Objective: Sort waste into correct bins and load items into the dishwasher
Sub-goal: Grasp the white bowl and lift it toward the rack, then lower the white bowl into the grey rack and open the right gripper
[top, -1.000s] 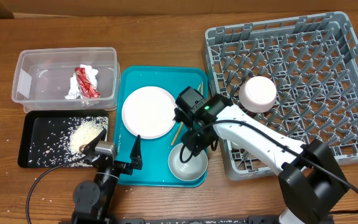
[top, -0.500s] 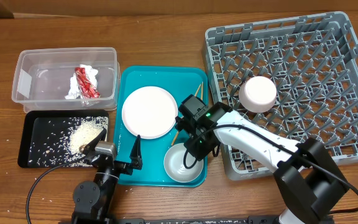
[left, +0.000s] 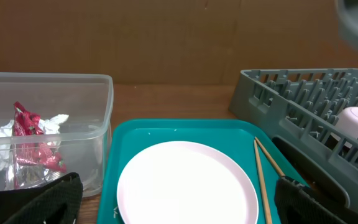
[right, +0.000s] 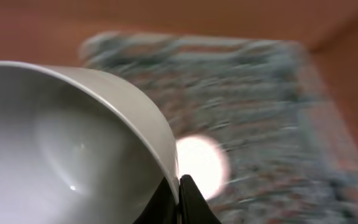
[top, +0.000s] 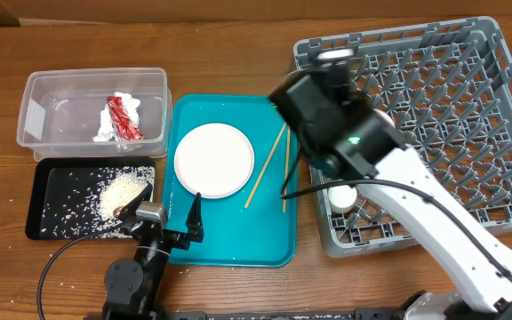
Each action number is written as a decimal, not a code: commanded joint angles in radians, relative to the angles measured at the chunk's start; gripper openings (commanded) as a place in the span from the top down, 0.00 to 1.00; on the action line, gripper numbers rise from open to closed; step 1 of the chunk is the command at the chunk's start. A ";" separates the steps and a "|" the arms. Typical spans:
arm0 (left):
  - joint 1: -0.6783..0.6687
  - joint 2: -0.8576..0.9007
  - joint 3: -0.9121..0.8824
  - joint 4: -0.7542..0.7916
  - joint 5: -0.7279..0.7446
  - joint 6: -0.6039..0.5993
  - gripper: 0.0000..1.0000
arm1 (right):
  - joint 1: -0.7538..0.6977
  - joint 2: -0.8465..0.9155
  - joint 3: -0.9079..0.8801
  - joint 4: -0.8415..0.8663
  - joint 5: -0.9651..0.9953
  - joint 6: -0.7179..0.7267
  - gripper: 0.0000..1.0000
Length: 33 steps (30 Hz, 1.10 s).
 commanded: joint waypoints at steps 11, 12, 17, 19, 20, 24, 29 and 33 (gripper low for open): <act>0.006 -0.011 -0.007 0.002 0.007 0.001 0.00 | -0.432 0.143 -0.023 -0.113 0.323 0.116 0.96; 0.006 -0.011 -0.007 0.002 0.007 0.001 0.00 | -0.457 0.160 -0.023 -0.113 0.310 0.116 0.96; 0.006 -0.011 -0.007 0.002 0.007 0.001 0.00 | -0.596 0.259 -0.023 -0.118 0.299 0.115 0.96; 0.006 -0.011 -0.007 0.002 0.007 0.001 0.00 | -0.625 0.277 -0.023 -0.117 0.265 0.116 0.96; 0.006 -0.011 -0.007 0.002 0.007 0.001 0.00 | -0.634 0.282 -0.023 -0.117 0.250 0.116 0.96; 0.006 -0.011 -0.007 0.002 0.007 0.001 0.00 | -0.654 0.327 -0.023 -0.119 0.255 0.110 0.96; 0.006 -0.011 -0.007 0.002 0.007 0.001 0.00 | -0.638 0.386 -0.023 -0.126 0.251 0.108 0.96; 0.006 -0.011 -0.007 0.002 0.007 0.001 0.00 | -0.579 0.407 -0.023 -0.141 0.240 0.108 0.96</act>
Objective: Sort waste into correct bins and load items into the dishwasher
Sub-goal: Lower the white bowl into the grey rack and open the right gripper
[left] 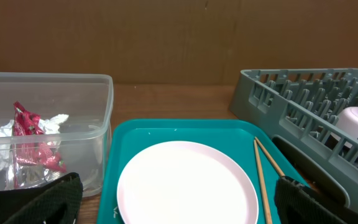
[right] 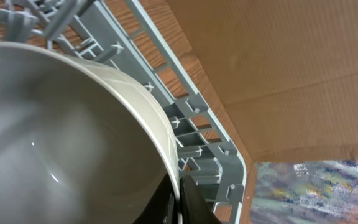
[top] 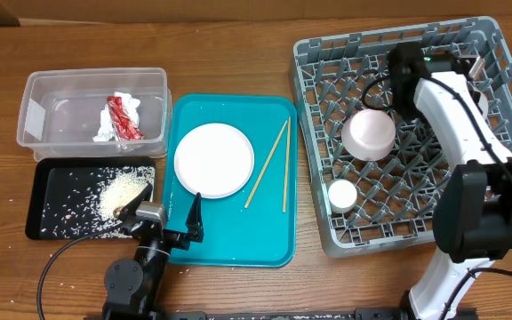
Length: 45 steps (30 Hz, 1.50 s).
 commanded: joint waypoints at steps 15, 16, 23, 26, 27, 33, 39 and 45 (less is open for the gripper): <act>0.006 -0.011 -0.007 0.002 0.007 0.001 0.00 | 0.014 0.018 -0.002 0.027 0.183 0.003 0.96; 0.006 -0.011 -0.007 0.002 0.007 0.001 0.00 | -0.001 0.018 -0.002 0.032 0.171 0.002 0.96; 0.006 -0.011 -0.007 0.002 0.007 0.001 0.00 | -0.018 0.021 -0.002 0.045 0.095 -0.022 0.96; 0.006 -0.011 -0.007 0.002 0.007 0.001 0.00 | 0.018 0.028 -0.002 0.043 0.085 -0.022 0.96; 0.006 -0.011 -0.007 0.002 0.007 0.001 0.00 | 0.030 0.031 -0.002 0.043 0.085 -0.022 0.96; 0.006 -0.011 -0.007 0.002 0.007 0.001 0.00 | 0.076 0.049 -0.003 0.035 0.094 -0.023 0.96; 0.006 -0.011 -0.007 0.002 0.007 0.001 0.00 | 0.097 0.050 -0.003 -0.038 0.090 -0.022 0.88; 0.006 -0.011 -0.007 0.002 0.007 0.001 0.00 | 0.241 0.050 -0.002 -0.088 0.079 -0.014 0.82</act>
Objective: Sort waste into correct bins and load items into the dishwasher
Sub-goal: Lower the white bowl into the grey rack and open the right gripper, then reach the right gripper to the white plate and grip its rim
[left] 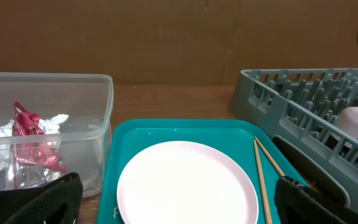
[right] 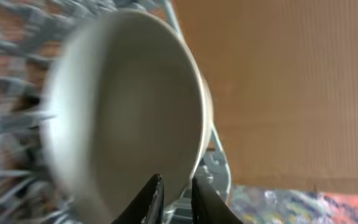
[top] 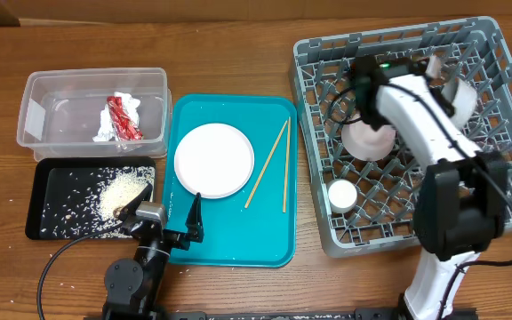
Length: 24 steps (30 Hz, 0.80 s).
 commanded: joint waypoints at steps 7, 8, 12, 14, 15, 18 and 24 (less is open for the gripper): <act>0.006 -0.011 -0.007 0.002 0.007 0.001 0.00 | 0.163 0.009 -0.001 -0.013 0.021 0.008 0.79; 0.006 -0.011 -0.007 0.002 0.007 0.001 0.00 | 0.171 0.007 0.000 -0.023 0.020 0.008 0.79; 0.006 -0.011 -0.007 0.002 0.007 0.001 0.00 | 0.215 -0.023 0.043 -0.037 -0.053 0.008 0.79; 0.006 -0.011 -0.007 0.002 0.007 0.001 0.00 | 0.240 -0.055 0.079 -0.027 -0.174 0.008 0.79; 0.006 -0.011 -0.007 0.002 0.007 0.001 0.00 | 0.248 -0.066 0.094 -0.024 -0.233 0.008 0.79; 0.006 -0.011 -0.007 0.002 0.007 0.001 0.00 | 0.274 -0.124 0.158 0.021 -0.594 -0.012 0.75; 0.006 -0.011 -0.007 0.002 0.007 0.001 0.00 | 0.275 -0.155 0.152 0.179 -1.446 -0.224 0.63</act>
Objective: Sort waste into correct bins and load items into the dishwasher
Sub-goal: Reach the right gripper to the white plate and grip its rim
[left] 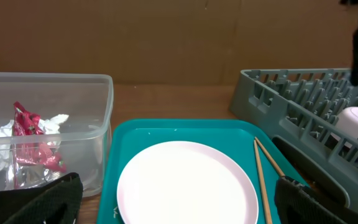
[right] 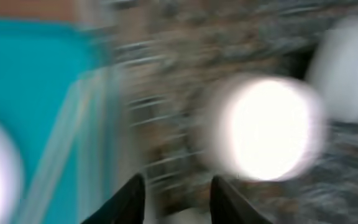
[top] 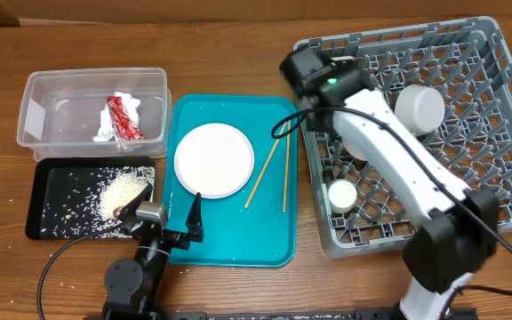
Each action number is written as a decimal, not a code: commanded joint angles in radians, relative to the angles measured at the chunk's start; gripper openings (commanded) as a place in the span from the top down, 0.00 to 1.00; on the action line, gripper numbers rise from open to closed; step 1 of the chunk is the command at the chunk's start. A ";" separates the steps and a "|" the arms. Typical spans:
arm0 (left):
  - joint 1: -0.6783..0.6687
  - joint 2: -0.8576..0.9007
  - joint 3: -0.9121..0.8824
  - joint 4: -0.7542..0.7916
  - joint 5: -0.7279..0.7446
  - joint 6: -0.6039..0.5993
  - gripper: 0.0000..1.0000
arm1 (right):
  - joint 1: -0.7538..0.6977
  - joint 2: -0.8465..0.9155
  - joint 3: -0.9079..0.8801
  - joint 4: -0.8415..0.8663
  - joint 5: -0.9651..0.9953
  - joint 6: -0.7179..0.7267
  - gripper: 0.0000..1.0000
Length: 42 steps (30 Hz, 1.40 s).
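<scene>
A white bowl (top: 419, 108) sits in the grey dish rack (top: 505, 178), free of my right gripper (right: 176, 186), which is open and empty. Its arm reaches over the rack's left end, near the teal tray (top: 229, 240). The right wrist view is blurred; it shows a round white bowl (right: 269, 127) ahead of the fingers. A small white cup (top: 342, 193) stands at the rack's front left. On the tray lie a white plate (top: 213, 160) and two chopsticks (top: 269, 164). My left gripper (left: 179, 199) rests open at the tray's near edge.
A clear bin (top: 52, 89) at the back left holds a red wrapper (top: 123, 116) and crumpled paper. In front of it a black tray (top: 60, 213) holds scattered rice (top: 123, 188). A pinkish bowl shows in the rack.
The white bowl was at my right gripper at the rack's back right. It now lies free in the rack. My right gripper is open and has moved to the rack's left end.
My right gripper held a white bowl near the tray and rack's left edge. Then it was over the rack's back right, still shut on the bowl. Later the jaws stood apart at the bowl. Now the bowl rests in the rack. The left arm stayed still throughout.
</scene>
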 commanded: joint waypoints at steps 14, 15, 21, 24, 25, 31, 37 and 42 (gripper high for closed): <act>0.006 -0.011 -0.007 0.002 0.007 0.001 0.00 | 0.200 -0.013 -0.357 0.541 -0.371 0.116 0.53; 0.006 -0.011 -0.007 0.002 0.007 0.001 0.00 | 0.200 -0.013 -0.371 0.558 -0.365 0.116 0.53; 0.006 -0.011 -0.007 0.002 0.007 0.001 0.00 | 0.198 0.077 -0.438 0.673 -0.333 0.166 0.53; 0.006 -0.011 -0.007 0.002 0.007 0.001 0.00 | 0.198 0.121 -0.438 0.694 -0.349 0.156 0.53; 0.006 -0.011 -0.007 0.002 0.007 0.001 0.00 | 0.198 0.133 -0.438 0.698 -0.349 0.157 0.55; 0.006 -0.011 -0.007 0.002 0.007 0.001 0.00 | 0.197 0.156 -0.438 0.718 -0.401 0.161 0.81; 0.006 -0.011 -0.007 0.002 0.007 0.001 0.00 | 0.194 0.173 -0.436 0.704 -0.446 0.161 0.96; 0.006 -0.011 -0.007 0.002 0.007 0.001 0.00 | 0.170 0.092 -0.354 0.564 -0.338 0.156 0.96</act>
